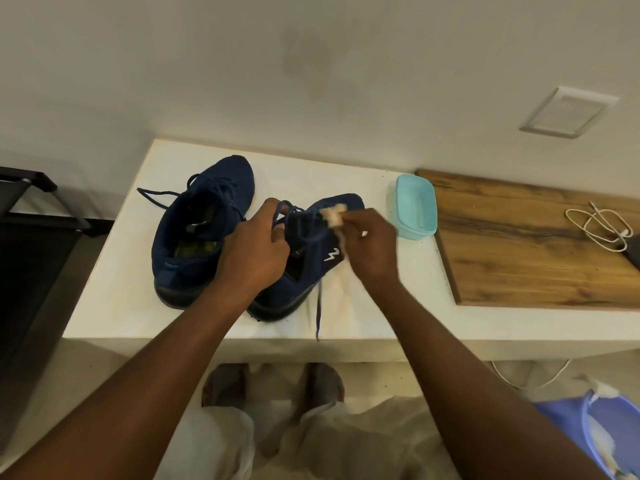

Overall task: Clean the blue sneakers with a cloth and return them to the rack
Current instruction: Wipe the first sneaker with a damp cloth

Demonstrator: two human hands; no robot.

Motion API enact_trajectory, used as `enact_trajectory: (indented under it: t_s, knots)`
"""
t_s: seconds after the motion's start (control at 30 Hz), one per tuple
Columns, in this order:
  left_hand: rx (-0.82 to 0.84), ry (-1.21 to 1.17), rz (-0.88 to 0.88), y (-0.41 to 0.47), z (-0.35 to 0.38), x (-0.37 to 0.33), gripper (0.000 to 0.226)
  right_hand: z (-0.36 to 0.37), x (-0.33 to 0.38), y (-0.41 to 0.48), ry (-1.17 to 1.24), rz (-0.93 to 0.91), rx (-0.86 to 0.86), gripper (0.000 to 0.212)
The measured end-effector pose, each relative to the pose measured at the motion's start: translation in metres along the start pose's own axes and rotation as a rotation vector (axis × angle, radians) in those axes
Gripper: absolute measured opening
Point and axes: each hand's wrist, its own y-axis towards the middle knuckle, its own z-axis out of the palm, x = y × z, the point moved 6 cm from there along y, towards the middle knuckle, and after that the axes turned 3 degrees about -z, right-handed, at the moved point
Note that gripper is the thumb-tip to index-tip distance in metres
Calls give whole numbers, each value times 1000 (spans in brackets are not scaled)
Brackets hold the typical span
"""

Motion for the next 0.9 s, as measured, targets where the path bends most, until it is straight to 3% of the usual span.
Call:
enact_trajectory:
  t_s: [0.1, 0.23, 0.33, 0.4, 0.47, 0.53, 0.57, 0.7, 0.77, 0.9]
  knots:
    - [-3, 2, -1, 1, 1, 0, 23, -7, -38, 4, -63, 206, 26, 19]
    - [-16, 5, -5, 2, 0, 1, 23, 16, 29, -27, 92, -139, 221, 18]
    - [-10, 4, 5, 1, 0, 0, 25, 21, 58, -33, 22, -357, 286, 21]
    - [-5, 10, 3, 1, 0, 0, 25, 12, 37, -12, 19, -267, 162, 20]
    - [-5, 6, -10, 1, 0, 2, 25, 0, 2, 7, -49, -40, 22, 17]
    - [-6, -2, -13, 1, 1, 1, 23, -6, -28, 11, -95, 172, -24, 18]
    - [-5, -3, -10, 0, 1, 0, 23, -4, -26, 8, -89, 181, -7, 18]
    - [-12, 5, 0, 1, 0, -1, 23, 17, 55, -14, -19, -271, 189, 21]
    - [-1, 3, -4, 0, 0, -1, 25, 25, 65, -7, -133, -385, 217, 23]
    - [8, 0, 6, 0, 1, 0, 24, 7, -14, 24, -226, 43, 90, 22]
